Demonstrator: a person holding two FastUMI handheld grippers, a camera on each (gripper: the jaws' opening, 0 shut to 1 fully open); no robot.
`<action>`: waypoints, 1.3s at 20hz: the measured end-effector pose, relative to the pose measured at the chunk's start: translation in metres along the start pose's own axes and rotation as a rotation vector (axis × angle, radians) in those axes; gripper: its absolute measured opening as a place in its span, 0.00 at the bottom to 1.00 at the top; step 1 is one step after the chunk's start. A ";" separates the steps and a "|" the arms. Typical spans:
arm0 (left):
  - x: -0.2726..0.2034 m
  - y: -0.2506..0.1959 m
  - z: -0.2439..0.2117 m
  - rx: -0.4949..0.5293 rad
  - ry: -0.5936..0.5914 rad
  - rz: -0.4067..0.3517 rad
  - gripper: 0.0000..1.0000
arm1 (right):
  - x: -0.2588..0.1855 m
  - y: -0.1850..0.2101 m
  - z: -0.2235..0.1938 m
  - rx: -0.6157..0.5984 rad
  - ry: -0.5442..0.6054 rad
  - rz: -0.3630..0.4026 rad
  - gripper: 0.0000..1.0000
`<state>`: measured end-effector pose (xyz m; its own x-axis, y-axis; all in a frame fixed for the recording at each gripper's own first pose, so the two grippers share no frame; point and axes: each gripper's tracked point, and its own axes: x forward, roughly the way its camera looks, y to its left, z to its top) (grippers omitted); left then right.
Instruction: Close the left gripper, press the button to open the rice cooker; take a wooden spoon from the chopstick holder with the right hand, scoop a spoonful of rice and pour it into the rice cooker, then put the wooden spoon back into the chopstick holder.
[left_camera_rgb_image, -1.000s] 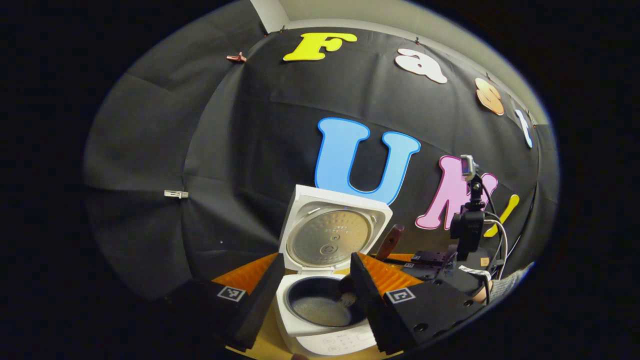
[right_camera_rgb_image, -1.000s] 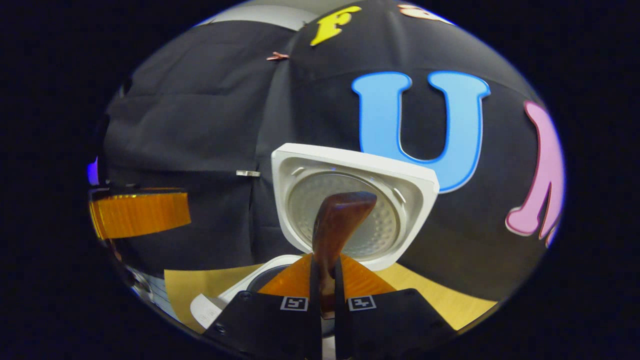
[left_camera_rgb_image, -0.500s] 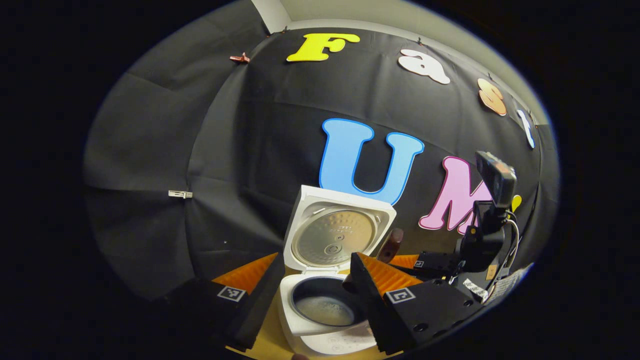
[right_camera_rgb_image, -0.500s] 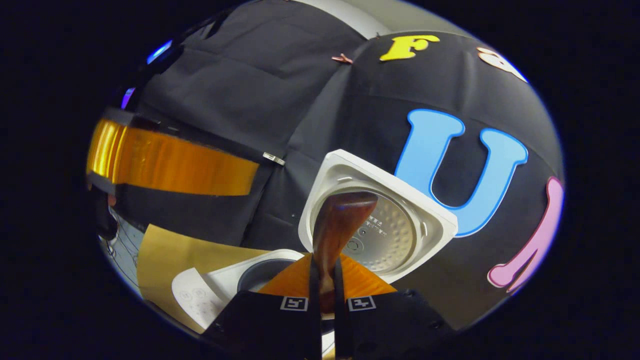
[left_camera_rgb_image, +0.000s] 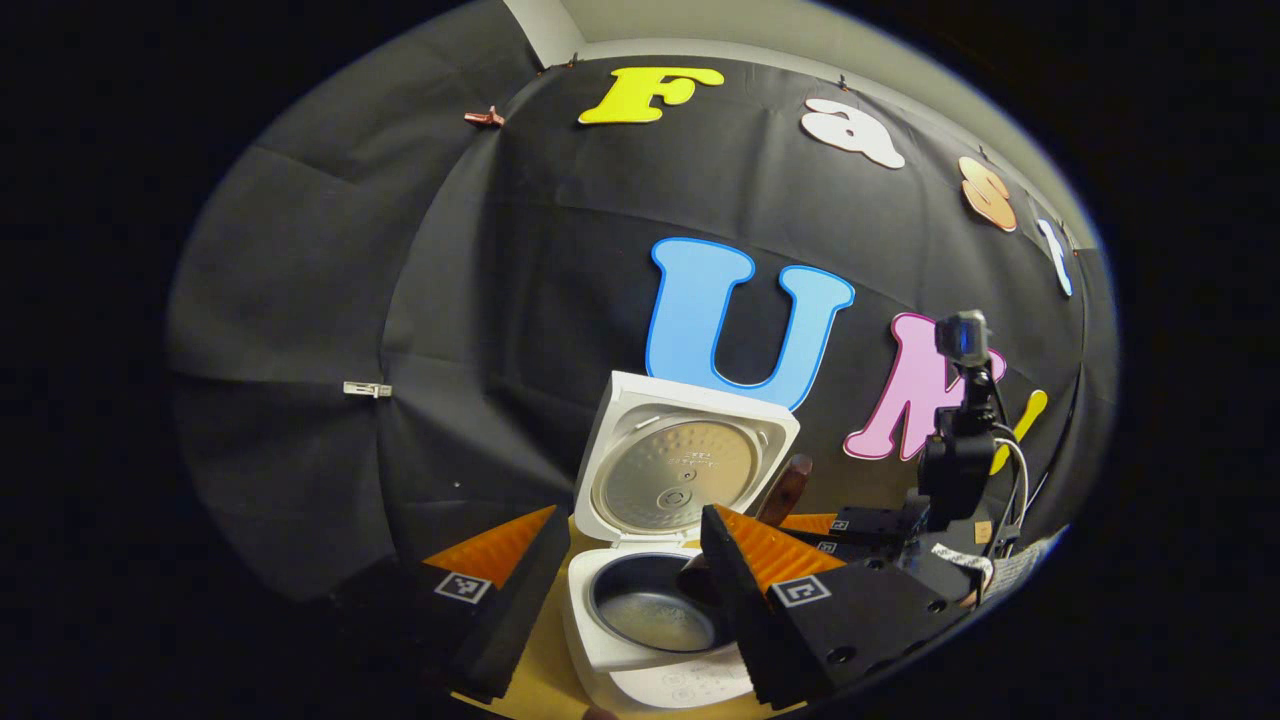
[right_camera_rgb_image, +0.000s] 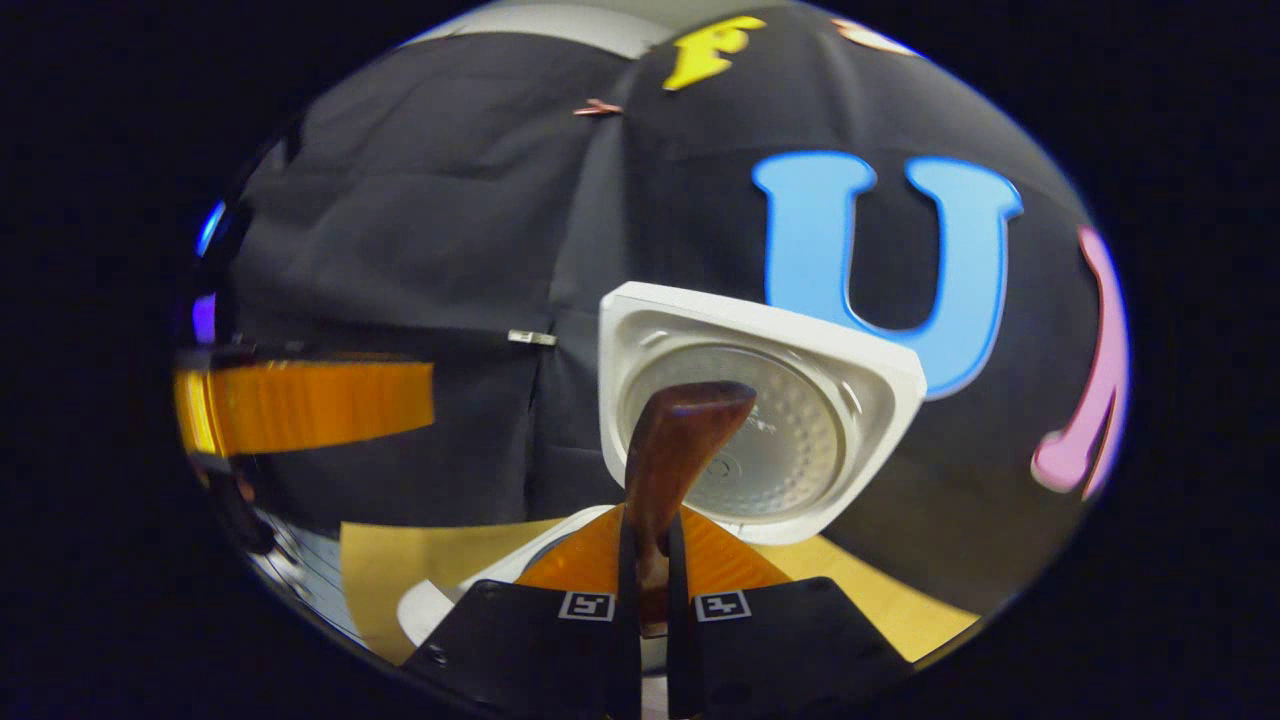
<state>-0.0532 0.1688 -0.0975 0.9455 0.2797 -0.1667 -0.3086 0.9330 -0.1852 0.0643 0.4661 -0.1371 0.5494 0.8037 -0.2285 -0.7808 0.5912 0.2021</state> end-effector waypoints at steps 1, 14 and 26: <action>0.001 0.000 0.000 0.000 0.000 0.001 0.86 | -0.001 -0.006 -0.002 0.093 0.010 -0.010 0.14; 0.007 -0.013 0.001 0.013 0.012 -0.026 0.86 | -0.021 -0.068 -0.039 1.004 -0.013 -0.022 0.14; 0.021 -0.049 -0.002 0.028 0.028 -0.104 0.86 | -0.206 -0.238 -0.039 1.156 -0.310 -0.261 0.14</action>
<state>-0.0189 0.1283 -0.0941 0.9688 0.1753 -0.1752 -0.2059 0.9627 -0.1755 0.1251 0.1575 -0.1757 0.8208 0.5407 -0.1842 0.0004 0.3220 0.9467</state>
